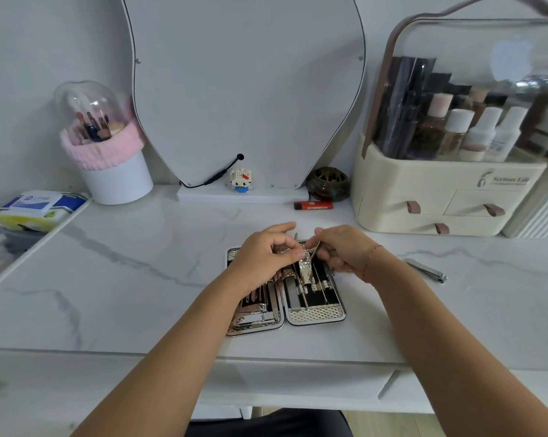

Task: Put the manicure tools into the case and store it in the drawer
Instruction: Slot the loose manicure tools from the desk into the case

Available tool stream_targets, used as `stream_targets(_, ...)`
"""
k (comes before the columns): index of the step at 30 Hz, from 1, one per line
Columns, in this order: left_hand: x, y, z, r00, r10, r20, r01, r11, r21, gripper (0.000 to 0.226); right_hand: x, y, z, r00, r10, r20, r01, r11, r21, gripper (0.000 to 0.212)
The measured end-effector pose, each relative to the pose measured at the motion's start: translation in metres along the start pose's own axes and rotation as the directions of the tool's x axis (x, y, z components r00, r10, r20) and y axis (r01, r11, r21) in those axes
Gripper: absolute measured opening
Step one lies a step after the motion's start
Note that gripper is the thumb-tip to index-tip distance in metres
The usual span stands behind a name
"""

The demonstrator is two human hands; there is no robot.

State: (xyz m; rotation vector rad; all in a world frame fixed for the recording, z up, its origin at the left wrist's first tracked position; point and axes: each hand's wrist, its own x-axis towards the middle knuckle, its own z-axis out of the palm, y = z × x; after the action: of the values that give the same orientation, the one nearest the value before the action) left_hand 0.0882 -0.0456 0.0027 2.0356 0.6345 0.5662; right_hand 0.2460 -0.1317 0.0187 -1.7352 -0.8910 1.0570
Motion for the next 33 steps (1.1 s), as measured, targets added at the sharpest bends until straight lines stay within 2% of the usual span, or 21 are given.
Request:
stream_targets(2,0.001,0.0,0.0,1.0,-0.018,0.01,0.018,1.0,0.012,0.004,0.002,0.0,0.002,0.999,-0.016,-0.038,0.015,0.999,-0.034,0.028)
stream_targets(6,-0.002,0.002,-0.001,0.998,-0.049,0.039,0.049,0.999,-0.012,0.005,0.003,-0.002,0.006,0.995,-0.09,-0.048,0.075,0.962,-0.264,0.025)
stream_targets(10,-0.004,0.003,-0.002,0.998,-0.046,0.049,0.047,0.999,-0.027,0.003,0.002,-0.004,0.002,0.993,-0.116,-0.019,0.111,0.98,-0.166,0.022)
stream_targets(12,-0.004,0.004,-0.002,0.997,-0.05,0.051,0.051,0.998,-0.023,0.002,0.004,-0.005,-0.001,0.993,-0.122,0.008,0.12,0.967,-0.225,0.026)
stream_targets(17,-0.005,0.007,-0.002,0.997,-0.054,0.056,0.056,0.998,-0.035,0.008,0.007,-0.004,-0.006,0.985,-0.15,-0.084,0.117,0.943,-0.311,0.033)
stream_targets(21,-0.005,0.007,-0.002,0.998,-0.051,0.045,0.052,0.998,-0.023,0.01,0.005,-0.012,0.0,0.967,-0.244,-0.068,0.157,0.79,-0.593,0.035)
stream_targets(25,-0.003,0.006,-0.003,0.998,-0.036,0.059,0.039,0.999,-0.037,0.005,0.006,-0.028,0.005,0.971,-0.236,-0.023,0.159,0.72,-0.675,0.031)
stream_targets(27,-0.003,0.004,-0.003,0.998,-0.033,0.061,0.035,0.998,-0.045,0.006,0.01,-0.028,0.006,0.977,-0.213,-0.01,0.16,0.762,-0.627,0.026)
stream_targets(30,-0.003,0.002,-0.003,0.998,-0.023,0.062,0.027,0.998,-0.058,0.003,0.012,-0.02,0.006,0.988,-0.15,0.024,0.148,0.918,-0.368,0.018)
stream_targets(33,-0.001,0.001,-0.003,0.998,0.011,0.059,-0.009,0.999,-0.043,0.003,0.01,-0.012,0.003,0.988,-0.155,0.016,0.155,0.97,-0.189,0.017)
